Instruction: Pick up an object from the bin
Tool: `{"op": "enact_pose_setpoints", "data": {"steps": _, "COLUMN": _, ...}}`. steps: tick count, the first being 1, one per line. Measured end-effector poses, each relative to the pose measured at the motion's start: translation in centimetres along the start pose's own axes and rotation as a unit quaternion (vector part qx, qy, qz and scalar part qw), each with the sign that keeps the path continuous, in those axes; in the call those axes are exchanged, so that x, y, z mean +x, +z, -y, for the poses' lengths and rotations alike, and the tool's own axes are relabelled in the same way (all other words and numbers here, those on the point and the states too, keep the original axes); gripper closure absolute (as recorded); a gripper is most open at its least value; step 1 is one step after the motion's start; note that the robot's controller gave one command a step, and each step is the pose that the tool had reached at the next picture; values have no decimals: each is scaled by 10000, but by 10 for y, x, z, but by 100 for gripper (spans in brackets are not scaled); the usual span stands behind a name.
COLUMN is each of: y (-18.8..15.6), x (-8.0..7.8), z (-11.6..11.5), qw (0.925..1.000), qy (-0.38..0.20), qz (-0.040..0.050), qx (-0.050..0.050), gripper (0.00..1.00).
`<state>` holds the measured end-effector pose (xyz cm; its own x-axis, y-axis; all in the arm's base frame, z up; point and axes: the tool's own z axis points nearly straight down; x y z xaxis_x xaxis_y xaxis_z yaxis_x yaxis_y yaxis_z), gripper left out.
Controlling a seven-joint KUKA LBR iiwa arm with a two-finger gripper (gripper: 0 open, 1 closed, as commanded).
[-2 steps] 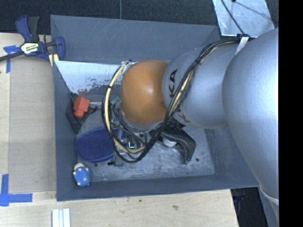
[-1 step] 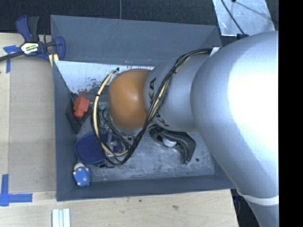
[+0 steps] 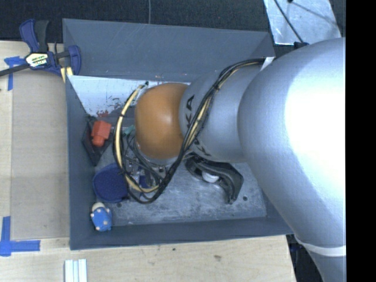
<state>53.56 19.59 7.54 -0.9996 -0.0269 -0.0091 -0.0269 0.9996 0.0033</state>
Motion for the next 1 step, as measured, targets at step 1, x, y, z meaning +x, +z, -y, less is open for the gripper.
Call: {"op": "enact_pose_setpoints", "data": {"steps": 1, "y": -125, "x": 6, "z": -25, "qw": 10000, "qy": -67, "qz": 4, "qx": -4, "gripper": 100}}
